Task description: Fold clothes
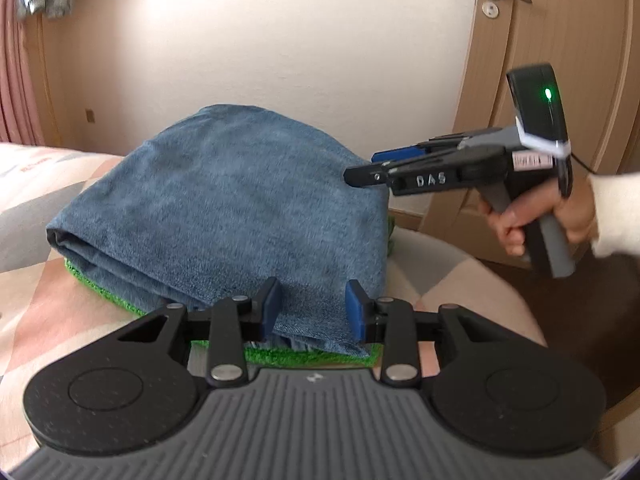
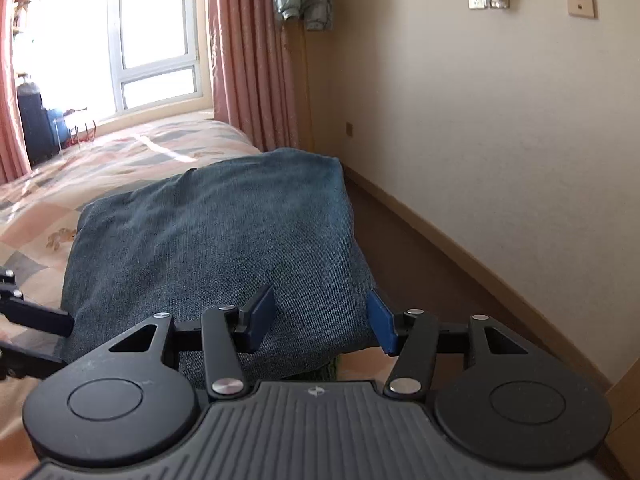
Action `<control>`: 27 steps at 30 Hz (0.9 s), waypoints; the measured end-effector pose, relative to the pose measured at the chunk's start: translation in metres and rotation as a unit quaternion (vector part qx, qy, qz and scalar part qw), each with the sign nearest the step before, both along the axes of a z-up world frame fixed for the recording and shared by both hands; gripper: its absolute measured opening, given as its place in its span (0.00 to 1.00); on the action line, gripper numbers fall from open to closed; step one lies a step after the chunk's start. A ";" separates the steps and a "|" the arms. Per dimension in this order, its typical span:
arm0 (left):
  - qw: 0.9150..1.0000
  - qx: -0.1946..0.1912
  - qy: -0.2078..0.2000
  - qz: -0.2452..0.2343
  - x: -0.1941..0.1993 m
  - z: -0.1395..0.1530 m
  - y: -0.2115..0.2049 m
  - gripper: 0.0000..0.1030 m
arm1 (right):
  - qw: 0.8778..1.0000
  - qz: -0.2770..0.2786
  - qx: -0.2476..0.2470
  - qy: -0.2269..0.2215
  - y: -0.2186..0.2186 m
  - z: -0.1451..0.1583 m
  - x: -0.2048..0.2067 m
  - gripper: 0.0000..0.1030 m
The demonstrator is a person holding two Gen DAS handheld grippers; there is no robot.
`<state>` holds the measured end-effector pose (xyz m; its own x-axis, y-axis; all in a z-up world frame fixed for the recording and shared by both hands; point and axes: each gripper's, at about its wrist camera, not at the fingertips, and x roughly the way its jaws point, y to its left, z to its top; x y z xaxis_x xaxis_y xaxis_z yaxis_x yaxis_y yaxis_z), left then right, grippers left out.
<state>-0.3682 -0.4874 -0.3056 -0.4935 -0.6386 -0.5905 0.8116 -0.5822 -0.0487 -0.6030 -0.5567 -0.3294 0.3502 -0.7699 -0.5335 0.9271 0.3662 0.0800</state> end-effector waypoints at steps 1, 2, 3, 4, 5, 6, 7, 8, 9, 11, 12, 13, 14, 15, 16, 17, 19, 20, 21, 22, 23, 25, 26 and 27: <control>1.000 -0.003 -0.005 0.003 0.002 -0.004 0.001 0.31 | 1.000 0.002 0.001 -0.003 0.000 -0.005 -0.002 0.53; 1.000 -0.004 -0.008 0.007 0.003 -0.008 0.001 0.32 | 1.000 0.003 0.001 -0.005 0.002 -0.009 -0.002 0.53; 1.000 -0.002 -0.010 0.013 0.004 -0.011 0.000 0.35 | 1.000 0.003 0.000 -0.007 0.003 -0.013 -0.001 0.53; 1.000 0.000 -0.011 0.018 0.005 -0.014 0.000 0.36 | 1.000 0.003 0.002 -0.010 0.003 -0.015 -0.002 0.53; 1.000 0.004 -0.013 0.027 0.005 -0.015 -0.001 0.38 | 1.000 0.004 0.002 -0.010 0.003 -0.015 -0.003 0.53; 0.999 0.011 -0.015 0.040 0.005 -0.012 -0.002 0.45 | 1.000 0.005 0.005 -0.005 0.003 -0.013 -0.003 0.53; 0.998 0.018 -0.017 0.054 0.004 -0.010 -0.004 0.49 | 1.000 0.004 0.011 -0.001 0.002 -0.008 -0.003 0.54; 0.997 0.026 -0.019 0.066 0.003 -0.007 -0.005 0.49 | 1.000 0.003 0.019 0.001 -0.001 -0.002 -0.002 0.54; 0.996 0.032 -0.021 0.075 0.002 -0.001 -0.005 0.49 | 1.000 0.001 0.028 0.002 -0.003 0.004 -0.001 0.55; 0.995 0.032 -0.035 0.089 -0.003 0.016 0.001 0.46 | 0.999 -0.010 0.046 0.003 -0.004 0.022 0.000 0.61; 0.994 0.034 -0.043 0.095 -0.005 0.026 0.005 0.42 | 0.999 -0.019 0.050 -0.001 -0.002 0.033 0.000 0.62; 0.993 0.040 -0.053 0.101 -0.007 0.037 0.011 0.42 | 0.998 -0.030 0.051 -0.009 0.002 0.046 -0.002 0.62; 0.991 0.045 -0.063 0.107 -0.008 0.048 0.017 0.42 | 0.998 -0.041 0.047 -0.022 0.010 0.060 -0.004 0.68; 0.989 0.050 -0.073 0.114 -0.009 0.060 0.023 0.43 | 0.997 -0.052 0.047 -0.033 0.019 0.074 -0.005 0.77; 0.987 0.057 -0.083 0.125 -0.009 0.072 0.032 0.44 | 0.996 -0.059 0.051 -0.043 0.029 0.087 -0.007 0.81; 0.984 0.063 -0.092 0.136 -0.009 0.085 0.040 0.46 | 0.995 -0.063 0.058 -0.050 0.041 0.099 -0.007 0.84; 0.977 0.080 -0.109 0.164 -0.009 0.109 0.055 0.65 | 0.993 -0.070 0.078 -0.056 0.065 0.119 -0.004 0.88; 0.974 0.089 -0.113 0.177 -0.009 0.120 0.061 0.68 | 0.991 -0.075 0.097 -0.054 0.075 0.126 -0.001 0.90; 0.971 0.098 -0.116 0.187 -0.008 0.131 0.067 0.69 | 0.989 -0.081 0.116 -0.051 0.085 0.133 0.003 0.90; 0.968 0.106 -0.116 0.196 -0.007 0.140 0.072 0.70 | 0.986 -0.083 0.133 -0.051 0.095 0.139 0.005 0.90; 0.966 0.112 -0.113 0.203 -0.006 0.149 0.076 0.71 | 0.984 -0.084 0.149 -0.052 0.105 0.142 0.006 0.90; 0.962 0.124 -0.107 0.217 -0.003 0.167 0.083 0.77 | 0.980 -0.081 0.172 -0.053 0.125 0.150 0.010 0.90; 0.961 0.129 -0.103 0.223 -0.001 0.175 0.086 0.78 | 0.980 -0.077 0.178 -0.052 0.134 0.155 0.013 0.90; 0.960 0.130 -0.097 0.229 0.003 0.183 0.088 0.79 | 0.979 -0.073 0.182 -0.048 0.141 0.161 0.017 0.90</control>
<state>-0.3655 -0.3991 -0.1223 -0.0604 -0.5807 -0.8118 0.9879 -0.1511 0.0345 -0.5860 -0.4154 -0.1682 0.3128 -0.5802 -0.7520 0.9491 0.1610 0.2706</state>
